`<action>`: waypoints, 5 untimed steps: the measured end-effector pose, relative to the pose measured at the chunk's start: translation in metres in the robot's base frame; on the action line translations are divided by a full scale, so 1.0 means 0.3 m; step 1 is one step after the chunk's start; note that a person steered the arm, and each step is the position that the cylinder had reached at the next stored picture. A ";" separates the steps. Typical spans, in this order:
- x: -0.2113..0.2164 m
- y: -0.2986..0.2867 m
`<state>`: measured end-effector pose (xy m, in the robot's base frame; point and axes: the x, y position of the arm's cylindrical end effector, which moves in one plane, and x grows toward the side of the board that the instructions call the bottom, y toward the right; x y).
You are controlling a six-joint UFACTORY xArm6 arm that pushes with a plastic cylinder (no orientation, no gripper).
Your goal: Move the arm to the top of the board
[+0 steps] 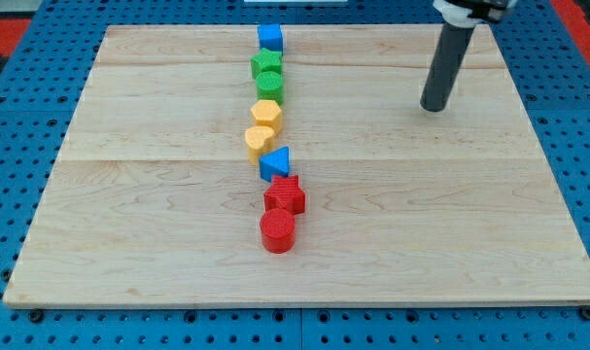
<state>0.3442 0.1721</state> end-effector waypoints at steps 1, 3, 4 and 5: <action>-0.144 0.000; -0.503 -0.080; -0.487 -0.130; -0.464 -0.253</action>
